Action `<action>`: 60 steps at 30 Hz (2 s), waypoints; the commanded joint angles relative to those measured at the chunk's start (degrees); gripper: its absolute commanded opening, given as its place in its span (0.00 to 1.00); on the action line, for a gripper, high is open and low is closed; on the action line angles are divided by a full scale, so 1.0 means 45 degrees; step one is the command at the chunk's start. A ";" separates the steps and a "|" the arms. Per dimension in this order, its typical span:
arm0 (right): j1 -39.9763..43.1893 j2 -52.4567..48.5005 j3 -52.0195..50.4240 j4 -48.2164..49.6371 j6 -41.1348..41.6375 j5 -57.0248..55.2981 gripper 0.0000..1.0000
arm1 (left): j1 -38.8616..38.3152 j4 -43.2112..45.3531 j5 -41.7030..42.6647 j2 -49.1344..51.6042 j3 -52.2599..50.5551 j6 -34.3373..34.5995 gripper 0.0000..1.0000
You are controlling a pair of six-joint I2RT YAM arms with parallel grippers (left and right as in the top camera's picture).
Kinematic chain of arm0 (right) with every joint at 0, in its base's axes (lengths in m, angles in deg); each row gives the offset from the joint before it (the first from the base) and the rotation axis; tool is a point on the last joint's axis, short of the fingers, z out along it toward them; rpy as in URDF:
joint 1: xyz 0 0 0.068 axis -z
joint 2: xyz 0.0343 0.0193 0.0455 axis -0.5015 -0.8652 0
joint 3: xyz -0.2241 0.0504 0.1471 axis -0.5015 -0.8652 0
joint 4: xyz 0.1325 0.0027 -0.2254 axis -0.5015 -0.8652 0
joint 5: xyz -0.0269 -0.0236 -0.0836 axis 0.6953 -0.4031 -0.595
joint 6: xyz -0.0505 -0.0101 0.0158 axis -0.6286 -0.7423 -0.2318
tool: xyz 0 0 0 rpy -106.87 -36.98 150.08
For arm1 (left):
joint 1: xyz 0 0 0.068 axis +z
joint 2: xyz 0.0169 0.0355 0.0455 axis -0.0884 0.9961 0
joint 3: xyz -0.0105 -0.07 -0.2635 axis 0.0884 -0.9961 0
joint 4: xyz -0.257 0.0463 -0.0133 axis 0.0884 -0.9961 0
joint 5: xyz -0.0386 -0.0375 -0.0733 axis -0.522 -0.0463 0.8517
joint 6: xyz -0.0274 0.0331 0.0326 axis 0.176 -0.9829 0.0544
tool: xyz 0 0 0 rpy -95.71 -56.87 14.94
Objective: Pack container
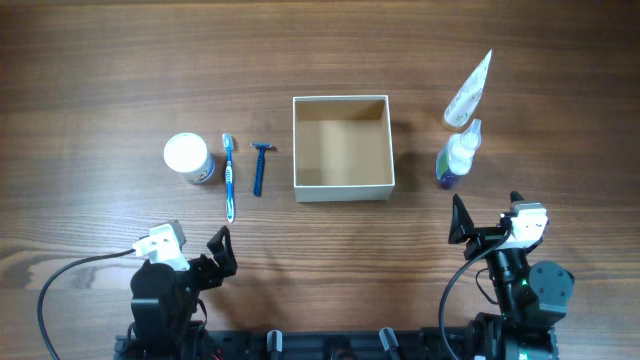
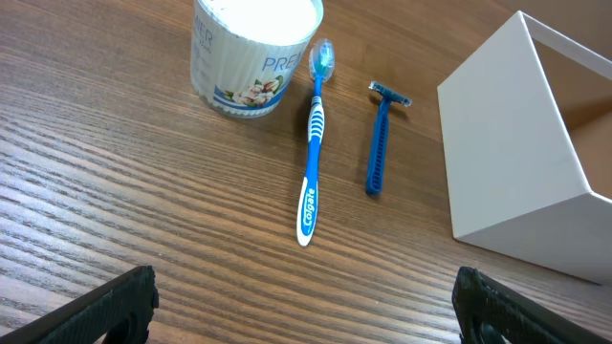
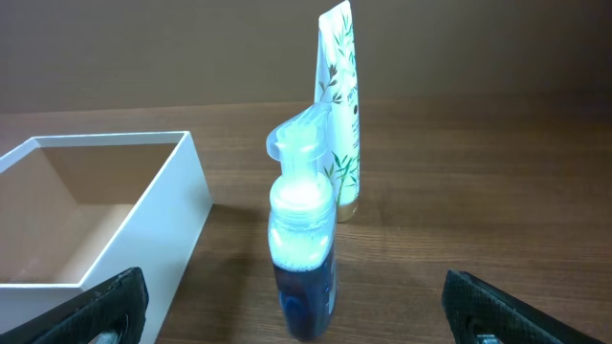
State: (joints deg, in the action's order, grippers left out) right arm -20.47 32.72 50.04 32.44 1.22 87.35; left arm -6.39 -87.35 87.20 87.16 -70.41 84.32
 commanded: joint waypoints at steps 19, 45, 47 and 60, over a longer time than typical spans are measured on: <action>-0.0039 0.0121 -0.0117 0.0092 -0.0160 -0.0019 1.00 | 0.0107 0.0029 0.0199 -0.0136 -0.0058 0.0029 1.00; -0.0039 0.0121 -0.0117 0.0097 -0.0160 -0.0019 1.00 | 0.0107 0.0029 0.0199 -0.0136 -0.0058 0.0029 1.00; -0.0039 0.0121 -0.0117 0.0097 -0.0160 -0.0019 1.00 | 0.0107 0.0029 0.0199 -0.0136 -0.0058 0.0029 1.00; -0.0039 -0.0102 0.1263 0.1535 0.2482 0.0131 1.00 | 0.0107 0.0029 0.0199 -0.0136 -0.0058 0.0029 1.00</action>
State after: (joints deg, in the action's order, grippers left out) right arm -20.47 32.70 50.63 38.77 9.61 87.37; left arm -6.39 -87.35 87.20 87.16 -70.41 84.32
